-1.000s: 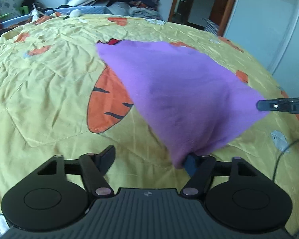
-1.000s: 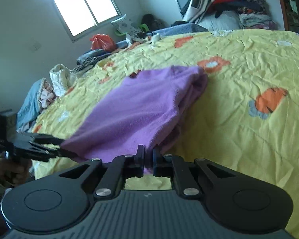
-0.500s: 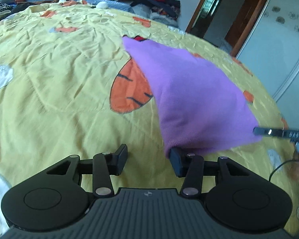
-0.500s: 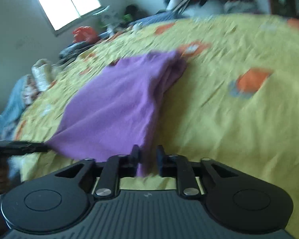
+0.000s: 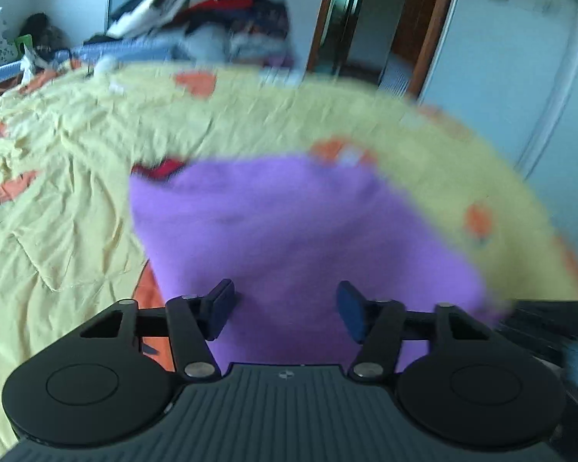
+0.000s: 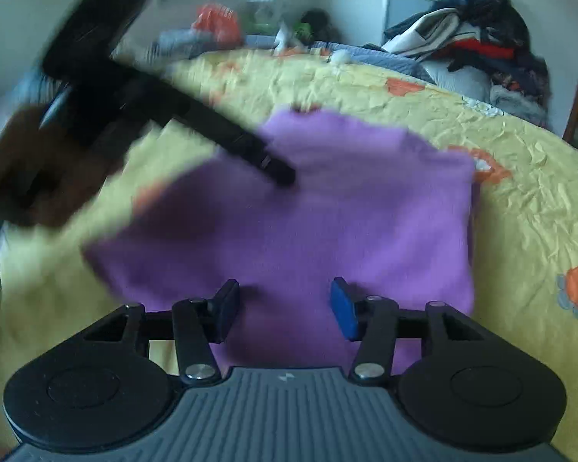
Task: Fold small clothes
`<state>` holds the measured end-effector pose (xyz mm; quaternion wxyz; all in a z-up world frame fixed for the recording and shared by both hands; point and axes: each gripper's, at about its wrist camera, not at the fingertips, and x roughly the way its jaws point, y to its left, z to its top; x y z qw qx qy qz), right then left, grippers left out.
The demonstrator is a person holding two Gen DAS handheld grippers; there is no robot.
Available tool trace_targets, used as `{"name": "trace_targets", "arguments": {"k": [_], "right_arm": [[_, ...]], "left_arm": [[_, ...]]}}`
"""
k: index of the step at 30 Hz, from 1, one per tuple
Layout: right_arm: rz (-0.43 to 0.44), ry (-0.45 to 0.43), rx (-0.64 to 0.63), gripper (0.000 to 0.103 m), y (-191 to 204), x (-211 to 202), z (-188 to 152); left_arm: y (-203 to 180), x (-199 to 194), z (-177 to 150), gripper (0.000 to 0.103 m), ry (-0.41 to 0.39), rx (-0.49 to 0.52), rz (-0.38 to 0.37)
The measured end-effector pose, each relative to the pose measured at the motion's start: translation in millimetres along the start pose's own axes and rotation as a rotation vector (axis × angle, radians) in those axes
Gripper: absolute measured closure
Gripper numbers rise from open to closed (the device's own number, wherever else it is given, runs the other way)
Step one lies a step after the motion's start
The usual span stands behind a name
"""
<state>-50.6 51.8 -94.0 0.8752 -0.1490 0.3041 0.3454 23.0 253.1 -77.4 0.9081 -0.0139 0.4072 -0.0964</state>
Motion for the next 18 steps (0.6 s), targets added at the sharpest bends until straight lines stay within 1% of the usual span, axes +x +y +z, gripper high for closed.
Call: {"name": "trace_targets", "arguments": {"k": [1, 2, 3, 5, 7, 9, 10, 11, 12, 13, 14, 16, 17, 18], "right_arm": [[-0.021, -0.006, -0.045, 0.052, 6.8, -3.8, -4.0], [-0.028, 0.019, -0.049, 0.052, 8.9, -8.5, -1.6], [-0.025, 0.043, -0.018, 0.052, 7.5, -12.0, 4.8], [-0.022, 0.031, 0.013, 0.051, 10.8, -15.0, 17.7], [-0.033, 0.018, -0.021, 0.05, 26.0, -9.8, 33.1], [-0.007, 0.016, 0.001, 0.044, 39.6, -0.7, 42.0], [0.014, 0.025, 0.013, 0.04, 46.3, 6.5, 43.0], [0.014, 0.043, 0.003, 0.04, 52.9, 14.8, 40.2], [-0.021, 0.074, -0.03, 0.04, 60.4, 23.2, 33.5], [-0.049, 0.055, -0.077, 0.038, 65.9, 22.7, 26.1], [-0.063, 0.04, -0.097, 0.038, 67.8, 16.0, 18.5], [-0.036, 0.078, -0.048, 0.038, 58.9, 2.6, 15.2], [-0.025, 0.094, -0.027, 0.037, 52.4, -3.0, 16.8], [-0.033, 0.097, 0.008, 0.035, 42.4, -10.6, 19.1]], "left_arm": [[2.9, 1.6, -3.5, 0.041, -0.017, 0.025, 0.011], [5.9, 0.5, -4.8, 0.042, -0.019, 0.034, 0.009], [11.2, -1.0, -4.4, 0.042, -0.012, 0.014, -0.004], [16.7, -1.7, -1.5, 0.042, 0.006, 0.001, -0.014], [14.9, -0.3, 1.2, 0.042, 0.017, 0.008, -0.007], [12.1, -1.1, 1.2, 0.042, 0.016, 0.014, 0.001], [11.0, -1.0, 0.8, 0.042, 0.014, 0.019, 0.004], [10.4, -1.5, 0.4, 0.042, 0.013, 0.016, 0.004], [10.9, -1.9, 0.0, 0.042, 0.014, 0.01, 0.002], [11.8, -2.3, -0.3, 0.042, 0.015, 0.007, -0.002], [12.2, -2.0, -0.1, 0.042, 0.015, 0.006, -0.004], [13.1, -2.3, -0.3, 0.041, 0.014, 0.004, -0.009], [13.3, -3.2, -0.2, 0.038, 0.013, -0.002, -0.012], [12.9, -5.5, -0.1, 0.032, 0.008, -0.01, -0.02]]}}
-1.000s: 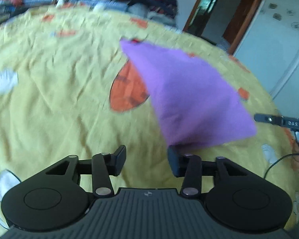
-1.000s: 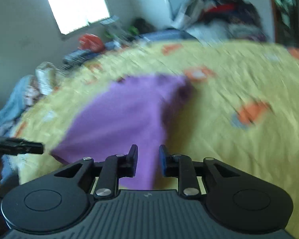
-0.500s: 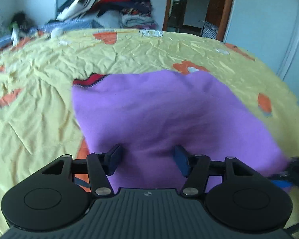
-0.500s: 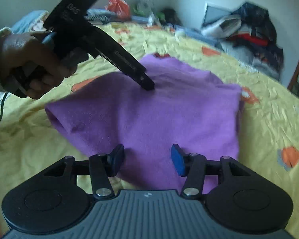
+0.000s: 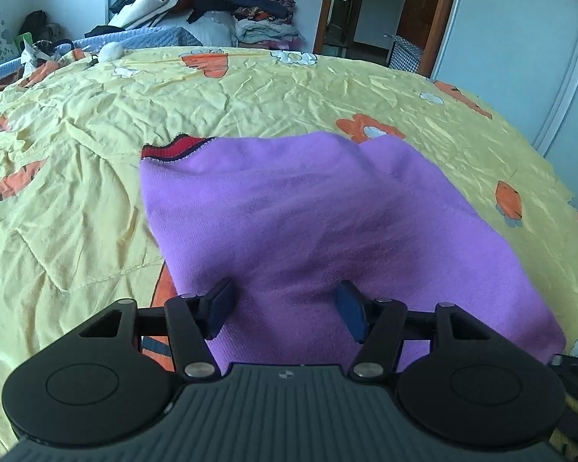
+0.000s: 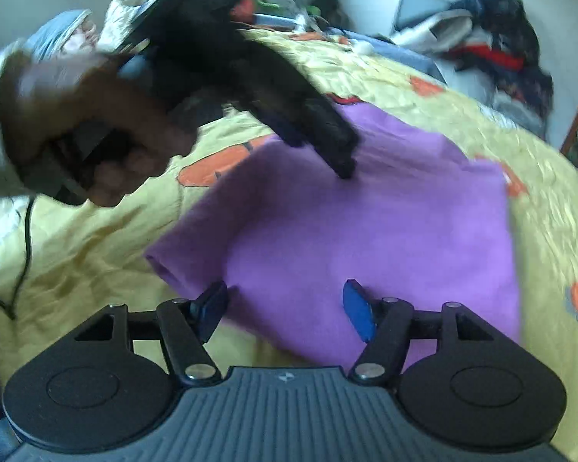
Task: Fold small clothes
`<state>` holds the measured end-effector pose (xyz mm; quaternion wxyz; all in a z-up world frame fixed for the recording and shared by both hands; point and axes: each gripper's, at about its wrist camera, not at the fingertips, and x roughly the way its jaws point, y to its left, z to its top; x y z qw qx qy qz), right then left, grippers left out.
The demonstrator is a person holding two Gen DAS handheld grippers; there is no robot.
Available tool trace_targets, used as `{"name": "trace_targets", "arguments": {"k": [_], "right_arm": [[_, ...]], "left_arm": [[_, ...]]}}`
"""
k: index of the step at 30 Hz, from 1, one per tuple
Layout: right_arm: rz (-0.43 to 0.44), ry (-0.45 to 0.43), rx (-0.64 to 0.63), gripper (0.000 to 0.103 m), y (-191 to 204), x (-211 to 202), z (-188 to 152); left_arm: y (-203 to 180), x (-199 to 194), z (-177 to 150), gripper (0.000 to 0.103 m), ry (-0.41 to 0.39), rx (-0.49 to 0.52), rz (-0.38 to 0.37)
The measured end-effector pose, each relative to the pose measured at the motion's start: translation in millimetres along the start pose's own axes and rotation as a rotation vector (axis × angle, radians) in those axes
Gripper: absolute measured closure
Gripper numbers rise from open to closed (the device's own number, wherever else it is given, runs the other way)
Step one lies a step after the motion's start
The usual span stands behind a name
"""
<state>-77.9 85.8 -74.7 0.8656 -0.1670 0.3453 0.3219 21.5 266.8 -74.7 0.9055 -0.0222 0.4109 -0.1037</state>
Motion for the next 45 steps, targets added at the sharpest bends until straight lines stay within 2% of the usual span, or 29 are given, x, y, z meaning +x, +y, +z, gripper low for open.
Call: {"name": "trace_targets", "arguments": {"k": [1, 2, 3, 4, 8, 11, 16, 21, 32, 35, 36, 37, 40, 43, 45], "right_arm": [[-0.032, -0.006, 0.026, 0.033, -8.9, -5.7, 1.4], [-0.076, -0.018, 0.039, 0.031, -18.2, -10.5, 3.5], [-0.11, -0.03, 0.05, 0.024, -26.7, -13.7, 5.5], [-0.137, -0.039, 0.068, 0.02, -37.7, -16.0, 7.7], [-0.198, -0.039, 0.107, 0.02, -68.0, -11.2, 17.5], [-0.201, -0.03, 0.117, 0.02, -77.8, -0.1, 20.8], [-0.197, 0.006, 0.124, 0.02, -85.8, 23.2, 23.5], [-0.193, 0.024, 0.155, 0.017, -92.2, 30.7, 15.8], [-0.22, 0.016, 0.183, 0.017, -94.1, 20.0, 16.8], [-0.228, 0.009, 0.216, 0.009, -99.5, 11.4, 13.4], [-0.242, 0.003, 0.226, 0.002, -101.3, 7.6, 11.2], [-0.256, -0.008, 0.239, 0.0, -103.8, 3.3, 8.2], [-0.269, -0.023, 0.279, 0.0, -115.3, -5.9, -2.8], [-0.285, -0.004, 0.331, 0.0, -132.9, -8.2, -14.7], [-0.275, 0.05, 0.379, 0.0, -145.4, -5.4, -22.3]], "left_arm": [[-1.2, -4.1, -0.8, 0.026, -0.012, -0.008, -0.007], [-3.1, -8.3, -2.0, 0.012, -0.028, -0.013, -0.002], [-6.1, -14.2, -4.8, 0.006, -0.053, -0.012, 0.016], [-9.0, -19.5, -7.5, 0.006, -0.07, -0.005, 0.028], [-14.5, -42.0, -17.9, 0.006, -0.1, -0.038, 0.002], [-19.0, -51.0, -27.2, 0.006, -0.093, -0.056, -0.007], [-26.9, -43.9, -49.2, 0.006, -0.027, -0.044, 0.019], [-18.8, -31.8, -68.9, 0.006, 0.028, -0.087, 0.04], [4.2, -57.6, -71.9, 0.005, -0.021, -0.186, 0.091], [14.2, -64.2, -75.8, 0.003, -0.028, -0.206, 0.121], [17.9, -66.8, -78.5, 0.002, -0.032, -0.215, 0.133], [21.7, -68.9, -81.1, 0.002, -0.034, -0.224, 0.142], [32.7, -77.2, -91.0, 0.0, -0.049, -0.267, 0.162], [41.9, -86.1, -100.1, 0.0, -0.07, -0.322, 0.18], [44.1, -90.2, -104.6, 0.0, -0.078, -0.342, 0.186]]}}
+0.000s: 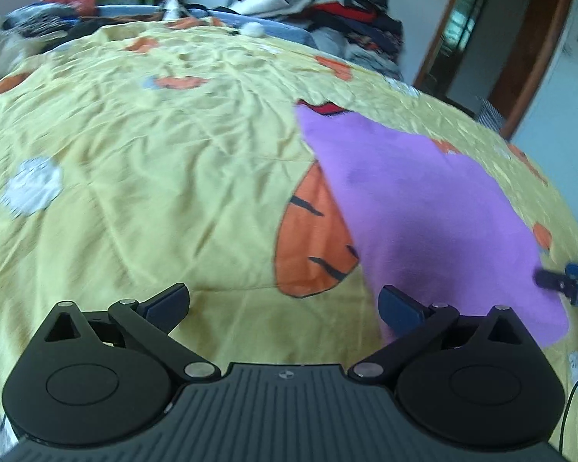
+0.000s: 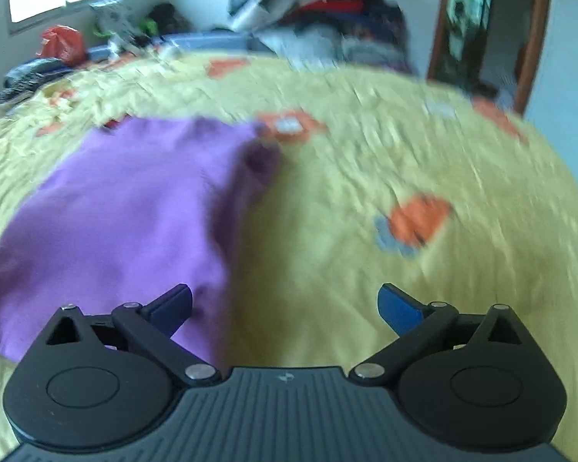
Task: Fold small clothes
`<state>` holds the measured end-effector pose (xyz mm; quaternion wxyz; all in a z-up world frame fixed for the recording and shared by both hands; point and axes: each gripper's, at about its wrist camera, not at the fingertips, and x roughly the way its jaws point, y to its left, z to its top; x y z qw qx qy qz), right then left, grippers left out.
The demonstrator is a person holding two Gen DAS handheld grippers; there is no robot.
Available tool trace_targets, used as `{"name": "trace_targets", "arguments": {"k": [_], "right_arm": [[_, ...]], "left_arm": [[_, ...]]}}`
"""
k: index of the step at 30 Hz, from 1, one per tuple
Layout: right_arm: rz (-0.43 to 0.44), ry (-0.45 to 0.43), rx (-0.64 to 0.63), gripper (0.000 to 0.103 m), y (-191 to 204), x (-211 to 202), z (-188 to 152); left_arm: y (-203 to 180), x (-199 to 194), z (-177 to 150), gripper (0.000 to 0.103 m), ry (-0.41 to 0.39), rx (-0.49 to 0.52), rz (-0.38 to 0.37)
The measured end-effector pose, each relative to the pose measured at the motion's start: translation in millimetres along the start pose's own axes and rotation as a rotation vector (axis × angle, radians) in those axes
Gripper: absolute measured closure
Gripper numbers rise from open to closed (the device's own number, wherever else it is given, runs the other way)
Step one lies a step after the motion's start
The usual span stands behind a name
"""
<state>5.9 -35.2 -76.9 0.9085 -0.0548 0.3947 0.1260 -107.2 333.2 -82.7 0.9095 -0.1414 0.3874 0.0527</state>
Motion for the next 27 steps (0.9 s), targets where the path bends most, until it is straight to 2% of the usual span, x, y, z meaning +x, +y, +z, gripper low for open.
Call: {"name": "trace_targets", "arguments": {"k": [2, 4, 6, 11, 16, 18, 21, 25, 27], "right_arm": [[0.029, 0.013, 0.037, 0.0, -9.9, 1.2, -2.7], [0.026, 0.004, 0.071, 0.0, -18.0, -2.7, -8.7], [0.057, -0.008, 0.066, 0.0, -20.7, -7.8, -14.6], [0.073, -0.009, 0.063, 0.0, -25.0, -15.6, -26.3], [0.024, -0.064, 0.033, 0.0, -34.5, -17.0, -23.5], [0.008, -0.066, 0.023, 0.0, -40.8, -10.3, -19.2], [0.065, -0.05, 0.035, 0.0, -47.1, -3.8, -19.9], [0.099, -0.043, 0.01, 0.0, -40.4, -3.1, -33.6], [0.085, -0.056, -0.027, 0.0, -31.8, -6.6, -42.3]], "left_arm": [[-0.7, -1.3, -3.4, 0.0, 0.003, -0.006, 0.017], [-4.9, -3.5, -8.5, 0.0, 0.012, 0.001, -0.006], [-12.0, -6.6, -15.3, 0.0, 0.01, 0.021, -0.008], [-22.6, -11.5, -25.6, 0.0, 0.016, 0.027, -0.016], [-26.5, -10.3, -26.3, 0.0, 0.039, 0.032, -0.004], [-29.4, -7.8, -26.5, 0.0, 0.047, 0.028, 0.013], [-37.4, -6.8, -30.1, 0.0, 0.044, 0.043, 0.042], [-53.0, -11.9, -42.9, 0.0, 0.034, 0.05, 0.072], [-63.5, -13.9, -50.7, 0.0, 0.027, 0.062, 0.097]]}}
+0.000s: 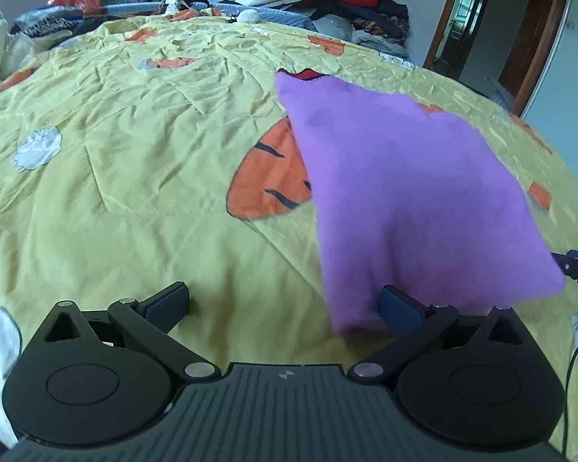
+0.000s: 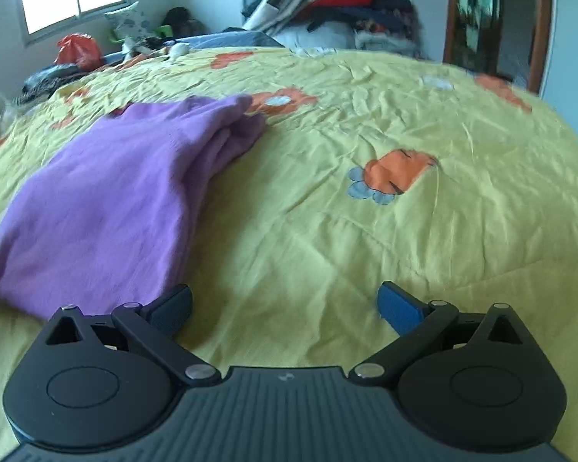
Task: Fold small clothes
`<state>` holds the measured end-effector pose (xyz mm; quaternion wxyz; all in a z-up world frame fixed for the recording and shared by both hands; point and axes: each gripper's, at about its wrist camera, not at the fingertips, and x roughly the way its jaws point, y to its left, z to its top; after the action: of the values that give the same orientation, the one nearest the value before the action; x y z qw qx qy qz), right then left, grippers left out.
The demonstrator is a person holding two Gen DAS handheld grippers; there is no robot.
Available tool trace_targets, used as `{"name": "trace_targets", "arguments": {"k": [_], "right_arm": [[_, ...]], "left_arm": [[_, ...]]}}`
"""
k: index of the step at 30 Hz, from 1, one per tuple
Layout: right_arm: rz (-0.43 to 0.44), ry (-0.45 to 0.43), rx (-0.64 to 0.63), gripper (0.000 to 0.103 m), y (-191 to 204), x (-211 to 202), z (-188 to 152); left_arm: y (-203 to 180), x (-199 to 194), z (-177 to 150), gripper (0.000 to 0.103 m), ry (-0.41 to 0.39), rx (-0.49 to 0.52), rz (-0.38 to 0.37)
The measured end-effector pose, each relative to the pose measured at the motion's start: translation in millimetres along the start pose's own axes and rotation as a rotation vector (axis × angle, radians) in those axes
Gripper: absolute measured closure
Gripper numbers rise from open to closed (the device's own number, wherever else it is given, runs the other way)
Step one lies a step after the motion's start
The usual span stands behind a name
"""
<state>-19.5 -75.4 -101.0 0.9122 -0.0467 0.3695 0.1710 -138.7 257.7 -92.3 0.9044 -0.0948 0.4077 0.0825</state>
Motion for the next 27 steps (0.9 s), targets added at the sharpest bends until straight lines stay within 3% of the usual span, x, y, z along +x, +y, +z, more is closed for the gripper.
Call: {"name": "trace_targets", "arguments": {"k": [4, 8, 13, 27], "right_arm": [[-0.045, -0.028, -0.016, 0.0, 12.2, -8.0, -14.8], [-0.035, -0.02, -0.021, 0.0, 16.0, -19.9, -23.8], [0.016, -0.038, -0.085, 0.0, 37.7, -37.8, -47.0], [0.041, -0.039, -0.099, 0.0, 75.0, -42.4, -53.1]], "left_arm": [[-17.8, -1.9, -11.6, 0.0, -0.023, 0.015, 0.058], [-26.2, -5.4, -16.3, 0.0, -0.032, -0.048, 0.105], [-50.6, -9.4, -31.6, 0.0, -0.057, 0.002, 0.165], [-90.5, -18.6, -52.2, 0.0, -0.062, 0.034, 0.139]]}}
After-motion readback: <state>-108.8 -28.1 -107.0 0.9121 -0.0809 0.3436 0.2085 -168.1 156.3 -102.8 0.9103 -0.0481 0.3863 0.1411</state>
